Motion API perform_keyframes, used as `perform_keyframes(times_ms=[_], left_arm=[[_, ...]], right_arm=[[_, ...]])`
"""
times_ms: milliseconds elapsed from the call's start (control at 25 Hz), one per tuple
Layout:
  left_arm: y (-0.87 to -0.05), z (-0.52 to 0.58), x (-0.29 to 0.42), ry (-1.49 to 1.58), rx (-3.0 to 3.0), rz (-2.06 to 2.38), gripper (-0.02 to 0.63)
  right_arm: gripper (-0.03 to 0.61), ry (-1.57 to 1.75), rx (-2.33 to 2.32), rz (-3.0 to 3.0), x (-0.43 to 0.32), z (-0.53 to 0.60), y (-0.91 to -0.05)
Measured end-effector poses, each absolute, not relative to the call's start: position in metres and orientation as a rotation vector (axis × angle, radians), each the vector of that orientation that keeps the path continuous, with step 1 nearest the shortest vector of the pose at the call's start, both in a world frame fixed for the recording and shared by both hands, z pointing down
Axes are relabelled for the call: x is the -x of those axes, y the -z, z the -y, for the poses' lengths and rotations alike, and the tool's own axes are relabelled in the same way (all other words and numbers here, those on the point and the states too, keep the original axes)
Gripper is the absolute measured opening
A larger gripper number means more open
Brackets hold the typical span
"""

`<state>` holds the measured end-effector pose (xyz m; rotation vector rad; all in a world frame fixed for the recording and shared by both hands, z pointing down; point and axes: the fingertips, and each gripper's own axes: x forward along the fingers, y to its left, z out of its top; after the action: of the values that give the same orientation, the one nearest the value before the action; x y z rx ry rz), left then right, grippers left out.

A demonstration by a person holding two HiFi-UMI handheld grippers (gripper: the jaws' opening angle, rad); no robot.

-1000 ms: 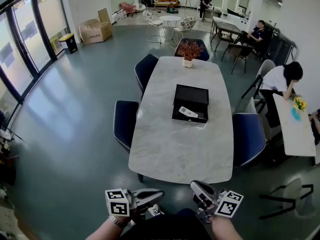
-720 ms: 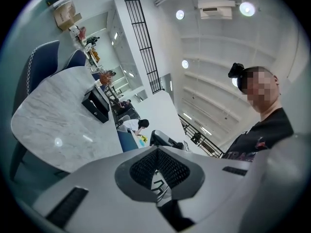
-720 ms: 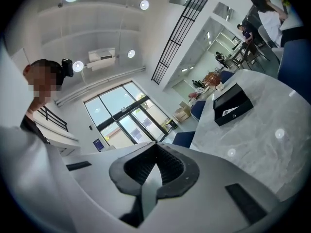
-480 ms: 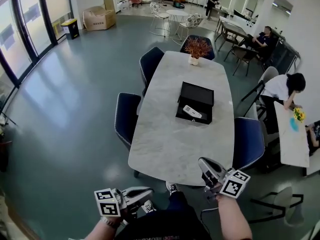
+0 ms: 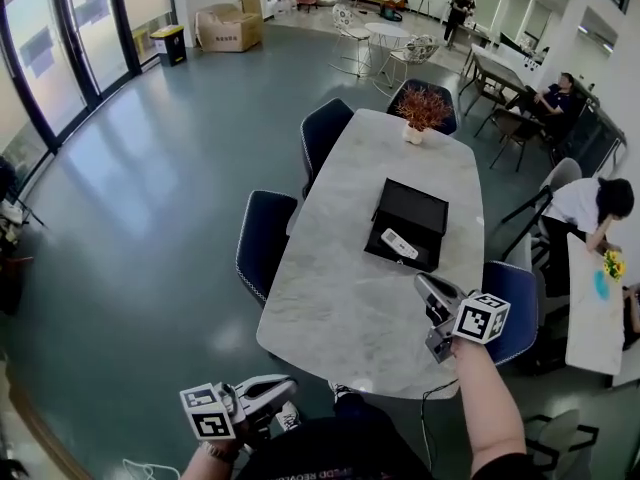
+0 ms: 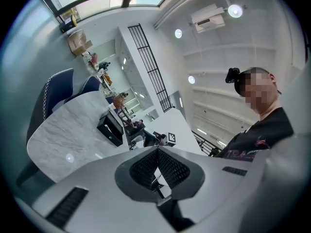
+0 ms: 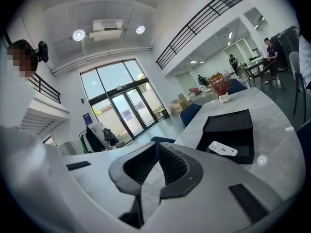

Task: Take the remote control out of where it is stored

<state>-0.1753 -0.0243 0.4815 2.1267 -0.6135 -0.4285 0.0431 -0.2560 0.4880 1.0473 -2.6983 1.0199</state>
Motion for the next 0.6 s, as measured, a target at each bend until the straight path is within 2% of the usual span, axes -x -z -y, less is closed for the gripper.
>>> perform_keyframes(times_ms=[160, 600], left_arm=[[-0.487, 0.032, 0.175, 0.44, -2.092, 0.679, 0.003], [-0.503, 0.059, 0.162, 0.43, -2.013, 0.766, 0.003]], right_arm=[[0.016, -0.981, -1.032, 2.615, -0.054, 0.303, -0.505], [0.106, -0.794, -0.906, 2.243, -0.09, 0.412, -0.6]])
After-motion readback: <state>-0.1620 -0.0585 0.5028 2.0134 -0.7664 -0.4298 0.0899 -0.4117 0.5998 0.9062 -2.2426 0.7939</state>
